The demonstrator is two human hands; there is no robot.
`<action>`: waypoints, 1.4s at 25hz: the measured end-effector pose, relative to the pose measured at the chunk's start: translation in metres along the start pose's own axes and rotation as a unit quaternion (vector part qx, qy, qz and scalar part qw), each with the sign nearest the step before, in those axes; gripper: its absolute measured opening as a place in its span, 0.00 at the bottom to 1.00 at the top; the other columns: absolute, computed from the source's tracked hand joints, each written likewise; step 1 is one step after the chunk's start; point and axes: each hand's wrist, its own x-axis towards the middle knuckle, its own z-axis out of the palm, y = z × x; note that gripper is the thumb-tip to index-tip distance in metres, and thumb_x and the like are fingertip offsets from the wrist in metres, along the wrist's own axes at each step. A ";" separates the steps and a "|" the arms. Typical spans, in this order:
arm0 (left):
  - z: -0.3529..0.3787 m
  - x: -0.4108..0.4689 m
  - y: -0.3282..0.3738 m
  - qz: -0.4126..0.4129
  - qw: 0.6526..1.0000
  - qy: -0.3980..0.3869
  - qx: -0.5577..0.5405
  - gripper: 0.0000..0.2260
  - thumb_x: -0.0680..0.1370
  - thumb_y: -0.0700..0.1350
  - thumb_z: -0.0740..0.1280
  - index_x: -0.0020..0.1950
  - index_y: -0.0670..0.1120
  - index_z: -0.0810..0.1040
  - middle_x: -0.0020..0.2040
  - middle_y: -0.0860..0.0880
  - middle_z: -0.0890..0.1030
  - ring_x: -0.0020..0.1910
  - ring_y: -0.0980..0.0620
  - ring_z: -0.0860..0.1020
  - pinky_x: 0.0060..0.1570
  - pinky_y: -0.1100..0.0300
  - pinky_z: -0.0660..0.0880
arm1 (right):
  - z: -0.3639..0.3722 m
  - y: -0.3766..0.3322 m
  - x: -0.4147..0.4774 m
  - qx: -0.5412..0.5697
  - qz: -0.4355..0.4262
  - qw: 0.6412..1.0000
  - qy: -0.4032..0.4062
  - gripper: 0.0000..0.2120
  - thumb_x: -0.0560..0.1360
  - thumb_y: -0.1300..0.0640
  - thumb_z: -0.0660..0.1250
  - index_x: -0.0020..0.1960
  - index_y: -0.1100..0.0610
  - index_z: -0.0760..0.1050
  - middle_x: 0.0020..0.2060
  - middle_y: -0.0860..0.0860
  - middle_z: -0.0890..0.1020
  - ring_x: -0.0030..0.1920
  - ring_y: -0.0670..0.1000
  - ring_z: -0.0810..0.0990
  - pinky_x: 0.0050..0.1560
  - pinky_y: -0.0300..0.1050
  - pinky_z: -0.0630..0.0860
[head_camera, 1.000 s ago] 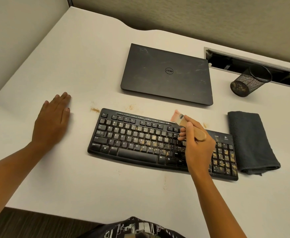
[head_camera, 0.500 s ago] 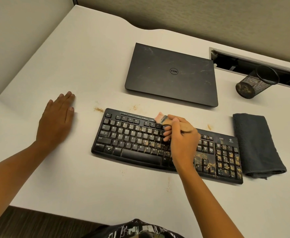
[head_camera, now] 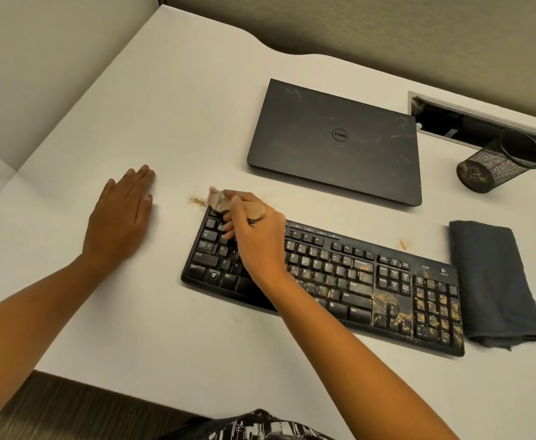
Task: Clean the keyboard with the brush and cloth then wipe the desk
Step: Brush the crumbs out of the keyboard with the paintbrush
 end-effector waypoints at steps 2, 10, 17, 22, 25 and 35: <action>0.001 0.001 -0.001 0.003 1.000 -0.002 0.003 0.24 0.82 0.49 0.47 0.77 0.46 0.64 0.77 0.48 0.64 0.77 0.49 0.60 0.74 0.62 0.44 | -0.002 -0.002 0.008 0.012 0.024 0.999 -0.023 0.10 0.81 0.60 0.61 0.55 0.58 0.80 0.35 0.54 0.82 0.30 0.50 0.80 0.31 0.36 0.78; 0.000 0.001 0.000 0.006 1.000 0.001 -0.002 0.24 0.82 0.49 0.47 0.77 0.45 0.64 0.77 0.48 0.65 0.77 0.49 0.61 0.75 0.57 0.48 | -0.044 0.000 0.013 -0.064 -0.002 0.998 0.019 0.11 0.80 0.61 0.61 0.45 0.59 0.82 0.32 0.51 0.82 0.29 0.52 0.79 0.29 0.44 0.78; 0.000 0.001 0.000 0.008 1.000 0.002 -0.009 0.24 0.82 0.49 0.47 0.77 0.45 0.64 0.77 0.48 0.65 0.77 0.49 0.60 0.76 0.55 0.49 | -0.029 0.011 0.009 -0.092 -0.075 0.991 0.056 0.11 0.79 0.61 0.63 0.57 0.57 0.81 0.43 0.52 0.86 0.41 0.47 0.84 0.44 0.43 0.82; 0.001 0.000 -0.002 0.006 1.000 0.003 -0.010 0.24 0.82 0.49 0.47 0.77 0.45 0.64 0.77 0.48 0.65 0.77 0.49 0.60 0.76 0.54 0.49 | -0.023 0.013 -0.005 -0.114 -0.118 0.985 0.055 0.10 0.78 0.62 0.63 0.56 0.59 0.82 0.42 0.48 0.85 0.39 0.42 0.82 0.38 0.33 0.78; 0.000 0.000 -0.001 0.008 1.000 0.002 -0.011 0.24 0.82 0.49 0.47 0.77 0.45 0.64 0.77 0.48 0.65 0.77 0.49 0.60 0.76 0.54 0.50 | -0.019 0.013 0.005 -0.153 -0.128 0.978 0.069 0.12 0.79 0.62 0.63 0.60 0.60 0.80 0.47 0.50 0.85 0.44 0.44 0.82 0.47 0.39 0.80; 0.001 0.001 -0.002 0.004 1.000 0.001 -0.011 0.25 0.82 0.50 0.46 0.77 0.45 0.64 0.77 0.49 0.65 0.77 0.50 0.60 0.76 0.55 0.49 | -0.013 0.018 -0.003 -0.162 -0.174 0.969 0.062 0.12 0.78 0.64 0.63 0.60 0.62 0.80 0.46 0.47 0.83 0.42 0.43 0.81 0.45 0.36 0.79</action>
